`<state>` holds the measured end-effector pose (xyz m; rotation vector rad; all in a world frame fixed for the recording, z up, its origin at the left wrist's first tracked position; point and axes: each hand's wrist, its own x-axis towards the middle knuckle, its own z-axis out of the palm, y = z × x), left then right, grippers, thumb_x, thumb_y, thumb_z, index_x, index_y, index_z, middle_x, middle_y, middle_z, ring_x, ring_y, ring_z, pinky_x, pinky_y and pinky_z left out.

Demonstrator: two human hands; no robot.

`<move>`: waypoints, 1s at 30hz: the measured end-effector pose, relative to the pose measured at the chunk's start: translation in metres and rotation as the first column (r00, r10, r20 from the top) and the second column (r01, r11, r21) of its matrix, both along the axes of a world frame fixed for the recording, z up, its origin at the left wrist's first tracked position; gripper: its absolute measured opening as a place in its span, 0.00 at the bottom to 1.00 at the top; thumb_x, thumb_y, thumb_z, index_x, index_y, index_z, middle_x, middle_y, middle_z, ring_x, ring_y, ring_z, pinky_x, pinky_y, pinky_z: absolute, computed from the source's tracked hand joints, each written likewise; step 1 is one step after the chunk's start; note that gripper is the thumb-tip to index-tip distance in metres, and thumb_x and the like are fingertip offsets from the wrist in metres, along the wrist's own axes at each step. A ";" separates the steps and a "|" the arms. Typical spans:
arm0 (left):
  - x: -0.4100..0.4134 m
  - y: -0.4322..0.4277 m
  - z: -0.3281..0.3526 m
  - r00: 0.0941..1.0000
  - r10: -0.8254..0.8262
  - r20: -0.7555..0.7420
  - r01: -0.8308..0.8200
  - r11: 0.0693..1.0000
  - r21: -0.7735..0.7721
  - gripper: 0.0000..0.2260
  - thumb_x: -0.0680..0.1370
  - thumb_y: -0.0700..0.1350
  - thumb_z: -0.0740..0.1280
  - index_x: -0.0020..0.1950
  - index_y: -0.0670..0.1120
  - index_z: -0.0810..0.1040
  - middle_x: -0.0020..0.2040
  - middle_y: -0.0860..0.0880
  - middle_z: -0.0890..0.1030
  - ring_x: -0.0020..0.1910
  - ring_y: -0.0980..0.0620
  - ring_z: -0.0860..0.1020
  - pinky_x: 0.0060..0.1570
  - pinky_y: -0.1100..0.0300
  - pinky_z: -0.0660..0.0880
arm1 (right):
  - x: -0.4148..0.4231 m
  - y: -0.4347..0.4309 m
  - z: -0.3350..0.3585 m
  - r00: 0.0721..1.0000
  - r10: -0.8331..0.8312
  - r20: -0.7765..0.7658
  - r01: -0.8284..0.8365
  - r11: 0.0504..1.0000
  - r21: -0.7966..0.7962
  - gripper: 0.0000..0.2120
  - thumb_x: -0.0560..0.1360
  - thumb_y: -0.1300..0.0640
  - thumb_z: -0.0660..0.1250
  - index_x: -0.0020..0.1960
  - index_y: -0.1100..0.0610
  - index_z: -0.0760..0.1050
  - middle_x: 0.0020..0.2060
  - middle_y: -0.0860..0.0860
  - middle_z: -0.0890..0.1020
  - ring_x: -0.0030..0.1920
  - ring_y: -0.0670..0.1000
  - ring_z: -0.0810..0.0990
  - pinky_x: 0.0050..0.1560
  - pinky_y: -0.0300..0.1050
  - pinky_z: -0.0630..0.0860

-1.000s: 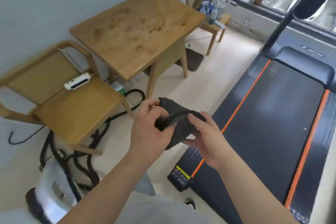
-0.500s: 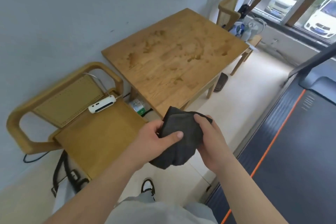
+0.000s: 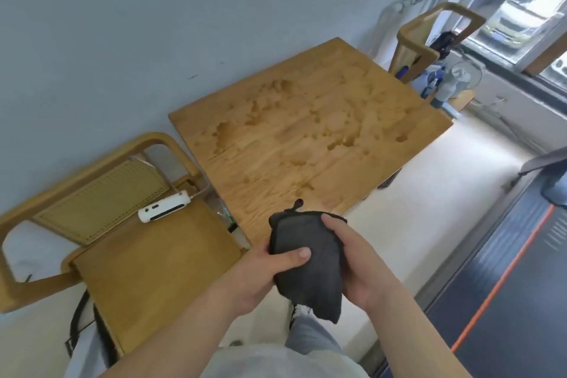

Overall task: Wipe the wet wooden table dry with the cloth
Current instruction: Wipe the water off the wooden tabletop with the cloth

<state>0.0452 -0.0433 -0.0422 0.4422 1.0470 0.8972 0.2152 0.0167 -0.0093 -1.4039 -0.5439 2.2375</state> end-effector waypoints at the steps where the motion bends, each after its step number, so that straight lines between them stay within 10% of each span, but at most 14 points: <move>1: 0.000 0.011 -0.002 0.999 0.036 0.018 -0.035 0.999 -0.033 0.24 0.75 0.43 0.78 0.70 0.47 0.76 0.65 0.45 0.83 0.64 0.43 0.81 0.66 0.42 0.76 | 0.001 0.017 -0.005 0.999 0.052 0.005 -0.052 0.999 0.013 0.18 0.82 0.48 0.65 0.63 0.59 0.83 0.59 0.61 0.84 0.61 0.62 0.83 0.67 0.62 0.76; 8: 0.012 0.063 -0.034 0.837 0.233 -0.494 -0.309 0.948 -0.077 0.16 0.74 0.51 0.79 0.60 0.55 0.83 0.51 0.57 0.87 0.50 0.55 0.85 0.55 0.49 0.83 | 0.001 0.108 -0.046 0.923 0.238 0.302 -0.300 0.937 0.181 0.17 0.78 0.52 0.73 0.60 0.63 0.75 0.53 0.58 0.85 0.49 0.56 0.87 0.44 0.55 0.85; 18: -0.060 0.104 -0.094 0.748 -0.087 -0.658 0.019 0.994 -0.110 0.15 0.72 0.57 0.78 0.55 0.56 0.82 0.51 0.55 0.85 0.52 0.55 0.83 0.53 0.52 0.81 | -0.003 0.137 -0.105 0.770 0.314 0.555 -0.393 0.919 0.026 0.13 0.81 0.44 0.67 0.57 0.53 0.79 0.50 0.52 0.86 0.50 0.55 0.86 0.54 0.56 0.84; 22: -0.067 0.096 -0.136 0.019 -0.149 -0.989 0.177 0.974 -0.144 0.12 0.75 0.56 0.73 0.49 0.49 0.80 0.67 0.48 0.74 0.68 0.42 0.70 0.64 0.45 0.72 | -0.003 0.134 -0.116 0.694 0.261 0.671 -0.378 0.925 0.030 0.05 0.81 0.50 0.66 0.52 0.50 0.77 0.50 0.54 0.84 0.51 0.56 0.83 0.56 0.59 0.83; 23: -0.065 0.095 -0.134 -0.025 -0.080 -0.996 0.210 0.974 -0.083 0.11 0.75 0.55 0.73 0.46 0.49 0.80 0.63 0.48 0.75 0.64 0.43 0.71 0.59 0.46 0.73 | -0.003 0.133 -0.117 0.688 0.275 0.671 -0.394 0.919 0.028 0.04 0.81 0.51 0.66 0.52 0.50 0.77 0.49 0.54 0.84 0.51 0.56 0.83 0.56 0.60 0.83; 26: -0.049 0.098 -0.103 0.130 0.007 -0.992 0.237 0.971 0.038 0.14 0.77 0.55 0.69 0.39 0.51 0.68 0.44 0.54 0.71 0.39 0.51 0.75 0.37 0.49 0.77 | -0.009 0.130 -0.113 0.731 0.339 0.591 -0.422 0.907 0.002 0.11 0.82 0.47 0.65 0.56 0.52 0.80 0.48 0.52 0.86 0.49 0.54 0.86 0.52 0.56 0.85; 30: -0.004 0.096 -0.081 0.326 0.008 -0.945 0.326 0.938 0.120 0.12 0.78 0.54 0.67 0.42 0.54 0.64 0.42 0.55 0.69 0.36 0.53 0.73 0.35 0.48 0.74 | -0.021 0.130 -0.110 0.870 0.387 0.306 -0.373 0.922 -0.105 0.24 0.80 0.37 0.64 0.58 0.56 0.84 0.51 0.59 0.87 0.52 0.59 0.86 0.53 0.60 0.84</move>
